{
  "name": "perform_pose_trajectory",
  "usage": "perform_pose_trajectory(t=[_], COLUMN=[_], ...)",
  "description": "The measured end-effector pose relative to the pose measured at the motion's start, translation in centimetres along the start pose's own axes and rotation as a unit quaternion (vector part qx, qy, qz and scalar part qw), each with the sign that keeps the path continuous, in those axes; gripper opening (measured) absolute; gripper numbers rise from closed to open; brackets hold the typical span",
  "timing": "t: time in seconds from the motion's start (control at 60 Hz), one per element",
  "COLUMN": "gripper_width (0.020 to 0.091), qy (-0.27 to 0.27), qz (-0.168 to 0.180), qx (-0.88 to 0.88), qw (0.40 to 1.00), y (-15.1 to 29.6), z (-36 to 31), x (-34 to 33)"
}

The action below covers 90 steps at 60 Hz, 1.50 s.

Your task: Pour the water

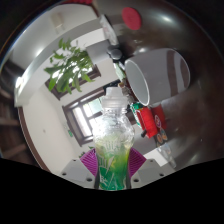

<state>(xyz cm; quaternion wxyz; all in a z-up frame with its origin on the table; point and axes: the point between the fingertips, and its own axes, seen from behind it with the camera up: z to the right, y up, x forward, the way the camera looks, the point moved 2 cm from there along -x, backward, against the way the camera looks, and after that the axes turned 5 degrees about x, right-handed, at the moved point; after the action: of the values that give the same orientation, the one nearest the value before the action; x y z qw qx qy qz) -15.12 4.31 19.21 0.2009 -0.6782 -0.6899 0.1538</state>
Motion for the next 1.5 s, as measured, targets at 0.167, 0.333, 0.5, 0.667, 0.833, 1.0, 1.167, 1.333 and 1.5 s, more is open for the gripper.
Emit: perform_pose_trajectory(t=[0.167, 0.333, 0.5, 0.667, 0.833, 1.0, 1.167, 1.333, 1.5], gripper_width=[0.0358, 0.0357, 0.0356, 0.0355, 0.0357, 0.0357, 0.0357, 0.0357, 0.0355], qy=[0.021, -0.005, -0.011, -0.052, -0.087, -0.128, -0.2, -0.222, -0.228], qz=[0.016, 0.007, -0.032, -0.048, -0.006, 0.051, 0.075, 0.081, 0.092], qx=[0.112, 0.06, -0.167, -0.522, -0.774, -0.851, -0.848, -0.835, -0.819], qw=[0.993, 0.998, 0.985, 0.85, 0.627, 0.507, 0.484, 0.497, 0.519], y=[1.0, 0.7, -1.0, -0.3, 3.8, 11.0, 20.7, 26.7, 29.7], z=[-0.9, 0.0, -1.2, -6.0, -12.2, -15.2, -13.1, -10.6, -8.3], x=[0.2, 0.4, -0.2, 0.0, 0.7, -0.1, -1.8, -2.4, -2.5])
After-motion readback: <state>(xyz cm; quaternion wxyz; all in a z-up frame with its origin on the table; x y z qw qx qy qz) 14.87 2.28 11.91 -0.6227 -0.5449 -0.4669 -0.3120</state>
